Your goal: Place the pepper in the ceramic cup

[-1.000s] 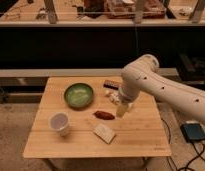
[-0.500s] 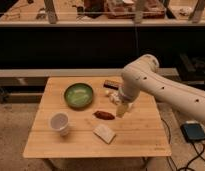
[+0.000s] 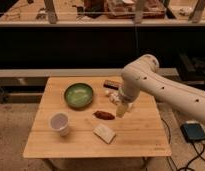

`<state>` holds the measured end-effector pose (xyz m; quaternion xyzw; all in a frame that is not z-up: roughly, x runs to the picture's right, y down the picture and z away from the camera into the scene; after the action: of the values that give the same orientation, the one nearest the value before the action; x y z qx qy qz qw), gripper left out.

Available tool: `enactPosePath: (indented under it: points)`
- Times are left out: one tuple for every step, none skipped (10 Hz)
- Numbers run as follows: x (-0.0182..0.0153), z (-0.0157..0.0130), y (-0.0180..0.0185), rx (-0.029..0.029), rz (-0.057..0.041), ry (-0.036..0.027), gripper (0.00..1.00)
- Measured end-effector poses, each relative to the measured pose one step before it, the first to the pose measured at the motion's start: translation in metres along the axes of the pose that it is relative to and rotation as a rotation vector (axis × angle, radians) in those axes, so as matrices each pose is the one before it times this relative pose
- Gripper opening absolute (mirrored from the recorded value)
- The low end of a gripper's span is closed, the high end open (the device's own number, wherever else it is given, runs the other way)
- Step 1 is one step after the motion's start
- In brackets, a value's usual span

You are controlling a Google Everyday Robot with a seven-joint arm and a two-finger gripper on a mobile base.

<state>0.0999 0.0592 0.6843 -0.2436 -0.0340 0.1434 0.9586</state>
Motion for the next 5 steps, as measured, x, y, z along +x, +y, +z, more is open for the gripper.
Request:
enactPosePath:
  points:
    - [0.00002, -0.00002, -0.00002, 0.00006, 0.00001, 0.00001, 0.8]
    - [0.0, -0.00001, 0.0, 0.00002, 0.00003, -0.00002, 0.8]
    - [-0.00002, 0.0, 0.00001, -0.00002, -0.00002, 0.00001, 0.8]
    - [-0.00005, 0.00099, 0.00075, -0.00009, 0.00264, 0.00035, 0.8]
    - [0.00002, 0.00428, 0.00259, -0.00051, 0.01386, 0.00047, 0.8]
